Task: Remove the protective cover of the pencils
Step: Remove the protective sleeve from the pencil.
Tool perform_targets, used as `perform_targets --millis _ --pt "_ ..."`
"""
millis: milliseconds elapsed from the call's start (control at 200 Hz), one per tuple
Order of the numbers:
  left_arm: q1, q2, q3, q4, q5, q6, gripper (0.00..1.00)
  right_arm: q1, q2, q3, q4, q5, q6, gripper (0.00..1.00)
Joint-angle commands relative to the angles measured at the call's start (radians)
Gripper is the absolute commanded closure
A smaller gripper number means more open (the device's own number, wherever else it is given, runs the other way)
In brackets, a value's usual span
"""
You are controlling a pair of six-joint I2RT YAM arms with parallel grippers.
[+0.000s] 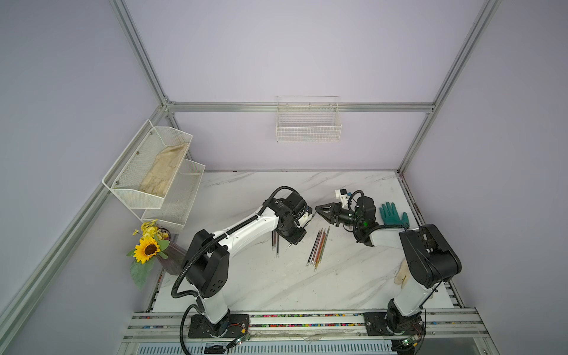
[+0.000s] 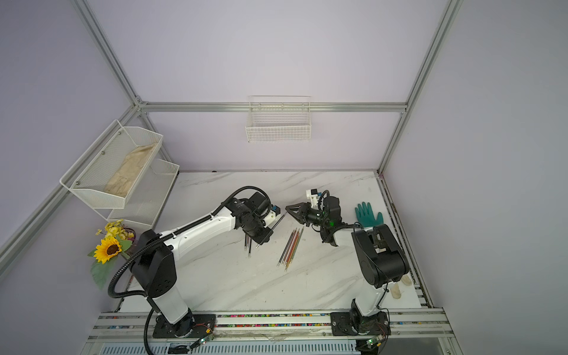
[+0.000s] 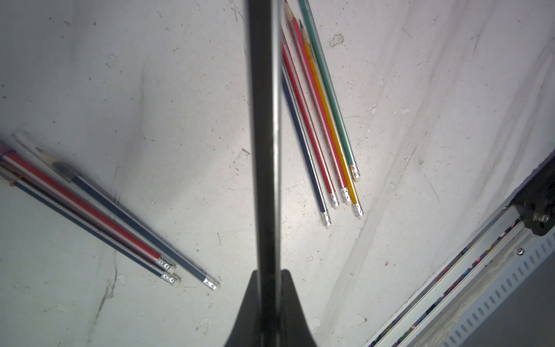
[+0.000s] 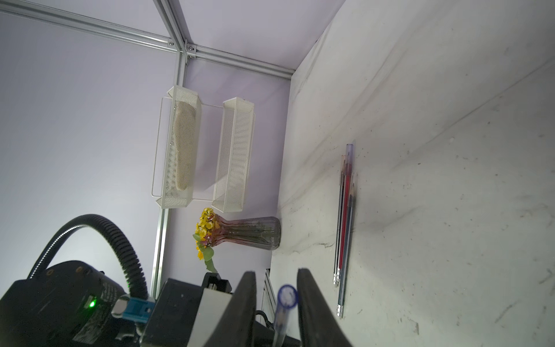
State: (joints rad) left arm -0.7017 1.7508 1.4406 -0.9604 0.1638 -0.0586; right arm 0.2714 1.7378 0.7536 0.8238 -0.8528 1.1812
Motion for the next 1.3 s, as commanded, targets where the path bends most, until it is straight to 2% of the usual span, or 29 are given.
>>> perform_targets --millis 0,120,445,555,765,970,1295 --pt "-0.003 -0.014 0.079 -0.006 0.013 0.023 1.00 0.011 0.000 -0.007 0.117 -0.026 0.070 0.77" --pt "-0.004 -0.014 0.078 -0.006 0.014 0.023 1.00 0.010 -0.001 -0.008 0.108 -0.018 0.062 0.83" --pt "-0.003 -0.019 0.077 -0.006 0.012 0.023 1.00 0.014 0.010 -0.013 0.106 -0.006 0.058 0.83" --pt "-0.003 -0.018 0.076 -0.006 0.009 0.024 1.00 0.014 -0.002 -0.015 0.091 0.000 0.045 0.90" --pt "-0.004 -0.018 0.075 -0.006 0.005 0.023 1.00 0.006 -0.075 -0.026 -0.014 0.089 -0.013 0.96" --pt "-0.006 -0.022 0.072 -0.006 -0.001 0.022 1.00 -0.082 -0.128 -0.065 -0.031 0.123 -0.011 0.96" --pt "-0.013 -0.028 0.072 -0.008 0.007 0.024 1.00 -0.249 -0.159 -0.054 -0.094 0.043 -0.050 0.96"
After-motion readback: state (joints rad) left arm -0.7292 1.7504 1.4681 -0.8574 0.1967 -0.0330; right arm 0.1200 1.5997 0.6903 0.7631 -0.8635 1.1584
